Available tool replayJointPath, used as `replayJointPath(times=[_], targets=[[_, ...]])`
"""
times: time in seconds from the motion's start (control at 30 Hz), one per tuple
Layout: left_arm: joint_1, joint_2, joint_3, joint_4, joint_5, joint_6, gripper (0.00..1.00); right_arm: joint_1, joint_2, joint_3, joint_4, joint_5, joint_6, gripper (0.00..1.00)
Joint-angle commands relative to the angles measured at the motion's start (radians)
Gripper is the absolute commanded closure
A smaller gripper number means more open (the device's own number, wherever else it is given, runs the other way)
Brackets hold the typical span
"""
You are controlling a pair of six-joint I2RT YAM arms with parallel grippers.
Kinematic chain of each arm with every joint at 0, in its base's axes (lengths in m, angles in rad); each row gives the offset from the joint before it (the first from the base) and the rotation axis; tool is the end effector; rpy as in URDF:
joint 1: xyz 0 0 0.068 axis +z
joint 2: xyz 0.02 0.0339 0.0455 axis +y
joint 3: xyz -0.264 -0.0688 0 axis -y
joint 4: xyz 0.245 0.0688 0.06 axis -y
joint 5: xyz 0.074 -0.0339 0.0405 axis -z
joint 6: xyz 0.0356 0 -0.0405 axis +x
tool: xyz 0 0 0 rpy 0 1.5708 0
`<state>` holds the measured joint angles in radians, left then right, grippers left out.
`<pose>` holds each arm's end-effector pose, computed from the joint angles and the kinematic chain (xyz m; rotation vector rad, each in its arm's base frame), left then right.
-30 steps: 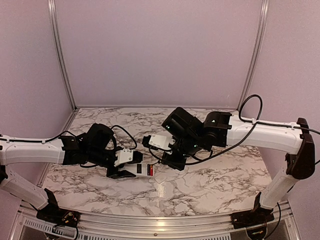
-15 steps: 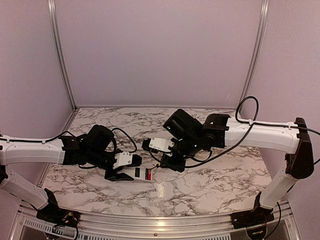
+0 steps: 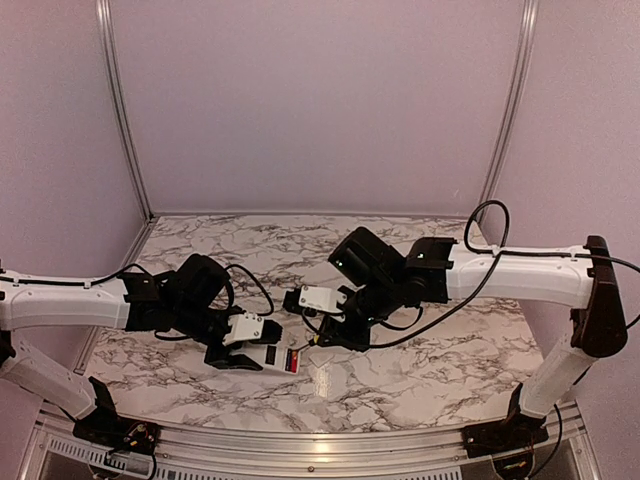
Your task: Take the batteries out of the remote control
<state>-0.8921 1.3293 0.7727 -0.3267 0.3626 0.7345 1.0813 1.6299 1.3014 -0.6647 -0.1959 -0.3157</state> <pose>0.1563 -0.2139 0.2084 1.8809 1.5586 -0.5141 0.1567 0.3089 0.2635 -1.7484 1.9628 0.5311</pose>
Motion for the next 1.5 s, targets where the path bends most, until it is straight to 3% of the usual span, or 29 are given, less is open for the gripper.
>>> replayJointPath(times=[0.0,1.47], targets=[[-0.001,-0.019,0.063,0.159,-0.012,0.042,1.00,0.019,0.016,-0.017,0.060,-0.206,-0.029,1.00],[0.042,0.057,0.105,0.268,-0.309,0.184,1.00,0.025,0.139,-0.049,0.033,-0.355,-0.095,1.00]])
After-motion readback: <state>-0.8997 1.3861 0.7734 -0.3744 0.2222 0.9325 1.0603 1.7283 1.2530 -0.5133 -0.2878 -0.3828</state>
